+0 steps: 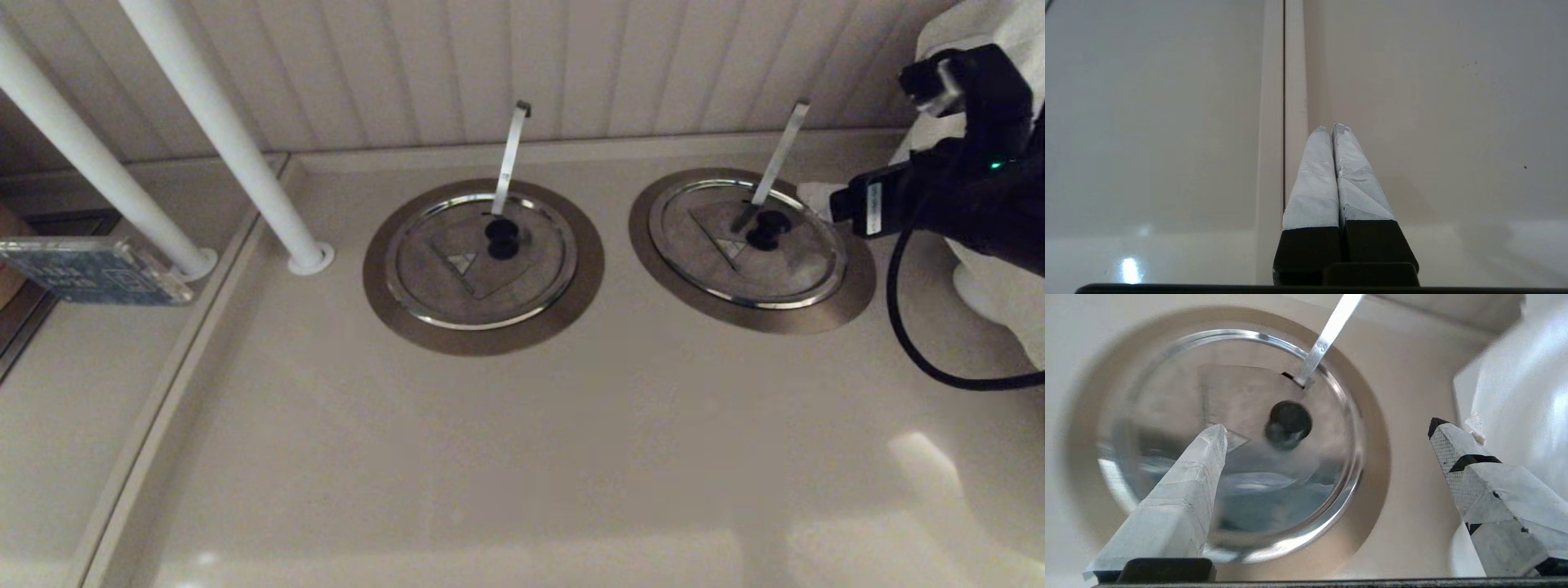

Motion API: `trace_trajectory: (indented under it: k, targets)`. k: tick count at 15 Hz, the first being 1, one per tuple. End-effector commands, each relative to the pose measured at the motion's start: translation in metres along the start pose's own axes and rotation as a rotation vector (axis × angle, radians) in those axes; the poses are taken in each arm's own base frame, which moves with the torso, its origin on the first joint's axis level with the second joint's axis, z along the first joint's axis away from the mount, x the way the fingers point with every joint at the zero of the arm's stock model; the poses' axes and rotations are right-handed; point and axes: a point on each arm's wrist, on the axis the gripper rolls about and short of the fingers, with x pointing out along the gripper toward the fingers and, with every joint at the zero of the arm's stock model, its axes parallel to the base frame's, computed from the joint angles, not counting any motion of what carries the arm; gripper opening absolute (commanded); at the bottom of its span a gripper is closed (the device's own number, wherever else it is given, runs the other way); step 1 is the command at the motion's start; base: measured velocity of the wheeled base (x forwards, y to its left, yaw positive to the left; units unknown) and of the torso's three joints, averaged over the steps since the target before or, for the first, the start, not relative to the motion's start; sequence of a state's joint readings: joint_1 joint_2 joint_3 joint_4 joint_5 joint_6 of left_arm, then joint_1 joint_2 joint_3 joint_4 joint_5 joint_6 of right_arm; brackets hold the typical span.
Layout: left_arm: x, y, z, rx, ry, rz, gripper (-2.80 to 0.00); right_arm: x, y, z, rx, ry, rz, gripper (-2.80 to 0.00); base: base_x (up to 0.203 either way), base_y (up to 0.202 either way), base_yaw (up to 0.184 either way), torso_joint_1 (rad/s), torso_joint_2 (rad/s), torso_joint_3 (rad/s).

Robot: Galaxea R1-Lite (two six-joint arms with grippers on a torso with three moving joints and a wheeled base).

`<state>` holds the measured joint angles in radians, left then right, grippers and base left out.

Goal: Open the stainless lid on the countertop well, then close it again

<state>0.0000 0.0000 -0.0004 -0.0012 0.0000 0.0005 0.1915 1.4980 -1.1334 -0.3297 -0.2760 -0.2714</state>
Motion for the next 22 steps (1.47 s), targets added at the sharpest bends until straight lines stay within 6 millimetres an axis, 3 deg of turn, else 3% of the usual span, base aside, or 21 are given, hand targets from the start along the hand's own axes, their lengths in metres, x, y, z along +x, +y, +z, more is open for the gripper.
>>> trace_trajectory:
  k: [1, 5, 9, 11, 12, 18, 20, 22]
  targets:
    - [0.0, 0.0, 0.0, 0.001, -0.001, 0.0, -2.8, -0.035, -0.013, 0.01, 0.083, -0.036, -0.009, 0.0, 0.0, 0.0, 0.0, 0.0, 0.0, 0.0]
    - [0.0, 0.0, 0.0, 0.001, -0.001, 0.0, -2.8, -0.115, -0.035, 0.004, 0.15, 0.002, -0.001, 0.0, 0.0, 0.0, 0.0, 0.0, 0.0, 0.0]
    - [0.0, 0.0, 0.0, 0.001, -0.001, 0.0, -2.8, -0.152, -0.039, -0.021, 0.172, 0.07, 0.008, 0.0, 0.0, 0.0, 0.0, 0.0, 0.0, 0.0]
    - [0.0, 0.0, 0.0, 0.001, -0.001, 0.0, -2.8, -0.181, -0.046, -0.028, 0.201, 0.082, 0.007, 0.0, 0.0, 0.0, 0.0, 0.0, 0.0, 0.0]
    - [0.0, 0.0, 0.0, 0.0, -0.001, 0.0, -2.8, -0.196, -0.049, -0.033, 0.218, 0.099, 0.008, -2.8, 0.0, 0.0, 0.0, 0.0, 0.0, 0.0]
    - [0.0, 0.0, 0.0, 0.0, -0.001, 0.0, -2.8, -0.291, -0.064, -0.071, 0.31, 0.107, -0.041, -2.8, 0.0, 0.0, 0.0, 0.0, 0.0, 0.0]
    - [0.0, 0.0, 0.0, 0.001, -0.001, 0.0, -2.8, -0.313, -0.061, -0.08, 0.296, 0.087, -0.135, -2.8, 0.0, 0.0, 0.0, 0.0, 0.0, 0.0]
    - [0.0, 0.0, 0.0, 0.001, -0.001, 0.0, -2.8, -0.328, -0.058, -0.087, 0.29, 0.044, -0.101, -2.8, 0.0, 0.0, 0.0, 0.0, 0.0, 0.0]
